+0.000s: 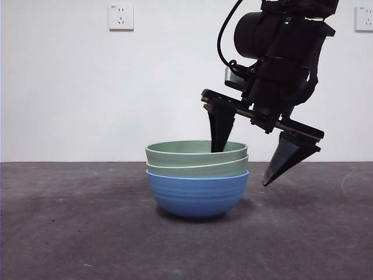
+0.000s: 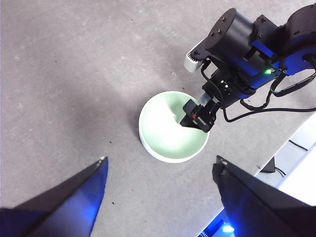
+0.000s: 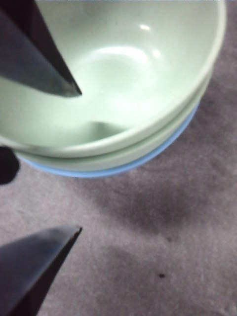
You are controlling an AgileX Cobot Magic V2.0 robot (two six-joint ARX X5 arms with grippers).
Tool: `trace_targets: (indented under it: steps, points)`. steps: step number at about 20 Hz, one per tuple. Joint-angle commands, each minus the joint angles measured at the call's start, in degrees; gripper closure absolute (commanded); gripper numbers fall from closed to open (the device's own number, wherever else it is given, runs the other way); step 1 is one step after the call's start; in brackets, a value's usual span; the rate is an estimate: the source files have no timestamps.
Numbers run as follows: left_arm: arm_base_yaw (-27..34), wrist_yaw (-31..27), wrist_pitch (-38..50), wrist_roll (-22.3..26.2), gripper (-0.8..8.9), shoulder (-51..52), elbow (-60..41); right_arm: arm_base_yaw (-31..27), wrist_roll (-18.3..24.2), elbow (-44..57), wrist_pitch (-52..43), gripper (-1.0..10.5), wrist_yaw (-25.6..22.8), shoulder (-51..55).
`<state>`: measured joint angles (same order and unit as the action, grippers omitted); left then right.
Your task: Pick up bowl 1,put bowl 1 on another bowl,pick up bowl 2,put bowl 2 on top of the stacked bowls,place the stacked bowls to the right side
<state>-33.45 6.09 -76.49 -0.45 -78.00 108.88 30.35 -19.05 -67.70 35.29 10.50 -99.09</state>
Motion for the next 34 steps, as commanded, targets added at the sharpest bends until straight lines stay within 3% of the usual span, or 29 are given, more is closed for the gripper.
trace_targets:
  steps: [1, 3, 7, 11, 14, 22, 25, 34]
  points:
    - [-0.24, 0.02, -2.34, 0.68, 4.54, 0.00, 0.13, 0.04, -0.83, 0.02, -0.33, 6.1, 0.13, -1.05]
    - [-0.35, 0.02, -2.21, 0.68, 4.54, 0.00, 0.13, 0.04, -0.83, 0.02, -0.33, 6.3, 0.13, -1.20]
    - [-0.35, 0.07, -2.21, 0.63, 4.54, 0.00, 0.13, 0.04, -0.81, 0.02, -0.31, 7.8, 0.48, -1.20]
    - [-0.35, 0.07, -2.19, 0.63, 4.54, 0.00, 0.13, 0.04, -0.81, 0.02, -0.31, 8.0, 1.60, -1.38]
    - [-0.35, 0.07, -2.23, 0.66, 4.54, 0.00, 0.13, 0.04, -0.81, 0.02, -0.35, 9.6, 1.57, -1.42]
    - [-0.33, 0.04, -2.01, 0.70, 4.54, 0.00, 0.13, -0.44, -0.11, 0.02, -1.07, 9.6, 1.60, 1.03]
    - [-0.35, 0.07, -1.97, 0.96, 4.55, 0.00, 0.13, -3.30, 1.16, 0.02, -1.81, 9.6, 1.31, 3.76]
    - [-0.35, 0.15, -1.79, 1.09, 4.55, 0.00, 0.13, -20.15, 3.72, 0.02, -4.20, 9.6, 1.14, 3.45]
